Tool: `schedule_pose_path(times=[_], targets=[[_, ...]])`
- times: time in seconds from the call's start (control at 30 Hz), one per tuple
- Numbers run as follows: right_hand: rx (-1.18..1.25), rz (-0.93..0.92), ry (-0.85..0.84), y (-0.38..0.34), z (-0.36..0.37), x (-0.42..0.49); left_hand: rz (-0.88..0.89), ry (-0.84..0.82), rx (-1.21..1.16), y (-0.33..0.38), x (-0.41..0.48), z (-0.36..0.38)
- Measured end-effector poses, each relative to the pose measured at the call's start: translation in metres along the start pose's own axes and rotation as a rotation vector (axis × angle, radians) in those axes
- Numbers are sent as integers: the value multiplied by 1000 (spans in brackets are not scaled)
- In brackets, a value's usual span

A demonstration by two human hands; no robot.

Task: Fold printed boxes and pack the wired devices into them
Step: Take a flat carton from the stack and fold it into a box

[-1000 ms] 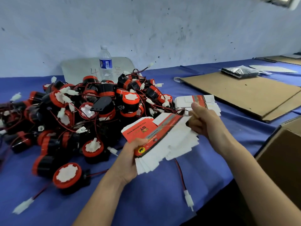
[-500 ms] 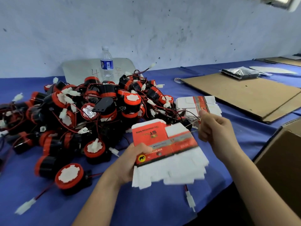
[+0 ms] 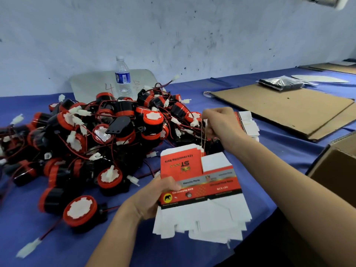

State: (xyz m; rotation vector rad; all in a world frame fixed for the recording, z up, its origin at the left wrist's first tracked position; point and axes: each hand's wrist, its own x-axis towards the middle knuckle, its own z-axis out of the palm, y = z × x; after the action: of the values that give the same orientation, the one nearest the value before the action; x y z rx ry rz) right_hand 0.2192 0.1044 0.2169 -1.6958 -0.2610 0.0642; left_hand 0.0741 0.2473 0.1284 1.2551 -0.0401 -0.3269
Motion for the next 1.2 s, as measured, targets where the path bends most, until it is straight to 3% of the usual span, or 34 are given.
schedule_pose_path(times=[0.2, 0.3, 0.33, 0.43, 0.5, 0.57, 0.67, 0.77, 0.83, 0.9, 0.97, 1.03, 1.1, 1.2], targets=[[256, 97, 388, -11, -19, 32, -6, 35, 9, -1, 1, -5], [214, 132, 356, -21, -41, 55, -13, 80, -2, -4, 4, -1], [100, 119, 266, -24, -46, 60, -8, 113, -33, -6, 6, -1], [-551, 14, 23, -26, -59, 71, 2, 203, -129, -6, 10, -5], [-790, -89, -9, -24, -65, 72, 2, 227, -164, -7, 11, -7], [-827, -175, 75, -16, -70, 67, -7, 222, -190, -6, 11, -6], [-766, -228, 200, 6, -73, 53, -2, 213, -221, -5, 13, -2], [-673, -162, 217, 20, -70, 27, 33, 230, -245, -5, 14, 2], [-337, 35, 12, 23, -68, -1, 60, 233, -258, -4, 15, 2], [-96, 238, -357, 32, -65, -33, 82, 235, -246, -5, 15, 2], [30, 273, -552, 49, -63, -58, 102, 235, -228, -8, 17, 5], [138, 223, -490, 67, -65, -69, 135, 208, -231, -13, 21, 12], [297, 204, -318, 78, -77, -75, 174, 186, -129, -19, 26, 22], [479, 202, -46, 87, -108, -83, 343, 231, 476, -32, 31, 30]])
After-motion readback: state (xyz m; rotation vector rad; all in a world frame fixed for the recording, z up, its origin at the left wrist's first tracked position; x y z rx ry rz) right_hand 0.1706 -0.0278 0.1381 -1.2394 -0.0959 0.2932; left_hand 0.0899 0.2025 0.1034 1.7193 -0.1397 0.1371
